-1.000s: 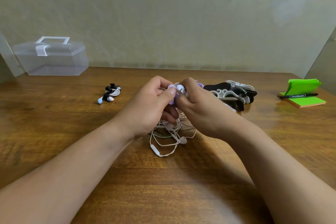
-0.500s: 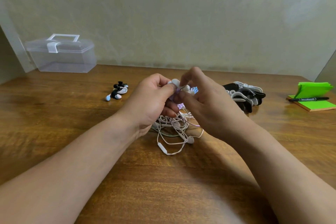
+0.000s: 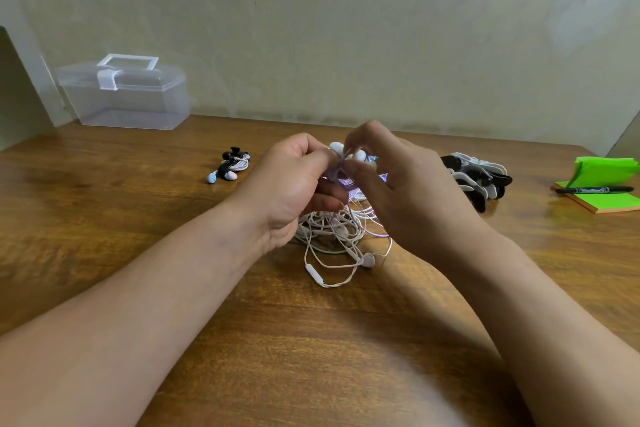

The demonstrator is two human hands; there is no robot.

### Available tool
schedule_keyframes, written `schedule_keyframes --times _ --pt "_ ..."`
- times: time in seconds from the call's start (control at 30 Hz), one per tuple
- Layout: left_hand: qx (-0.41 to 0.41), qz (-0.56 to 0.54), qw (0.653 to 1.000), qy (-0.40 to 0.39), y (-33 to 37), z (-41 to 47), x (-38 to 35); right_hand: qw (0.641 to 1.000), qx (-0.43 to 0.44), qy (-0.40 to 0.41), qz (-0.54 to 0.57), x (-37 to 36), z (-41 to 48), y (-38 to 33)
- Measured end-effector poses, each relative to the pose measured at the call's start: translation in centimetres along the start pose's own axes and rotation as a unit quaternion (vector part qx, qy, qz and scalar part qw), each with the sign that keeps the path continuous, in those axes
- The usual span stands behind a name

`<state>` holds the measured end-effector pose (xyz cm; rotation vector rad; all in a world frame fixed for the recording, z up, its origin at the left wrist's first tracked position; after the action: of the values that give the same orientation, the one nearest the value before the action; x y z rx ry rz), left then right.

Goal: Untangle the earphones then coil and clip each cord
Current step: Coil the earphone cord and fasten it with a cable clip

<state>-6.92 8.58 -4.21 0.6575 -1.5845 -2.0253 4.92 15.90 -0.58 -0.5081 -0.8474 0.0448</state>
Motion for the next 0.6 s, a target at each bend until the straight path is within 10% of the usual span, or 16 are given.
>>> schedule_keyframes --times 0.6 --pt "0.033 -0.008 0.996 -0.081 -0.9 -0.1 -0.8 0.940 -0.134 -0.035 0.311 0.1 0.7 3.4"
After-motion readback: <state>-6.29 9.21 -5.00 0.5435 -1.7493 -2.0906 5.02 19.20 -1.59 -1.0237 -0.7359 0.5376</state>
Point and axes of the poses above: each hand's wrist, its own z-axis towards the middle knuckle, its own x-axis out of the back of the hand, y = z × x, the point moved 8 cm from there along z, towards the middle knuckle, and after that the axes turned 6 degrees about -x, right-handed, at the moved point
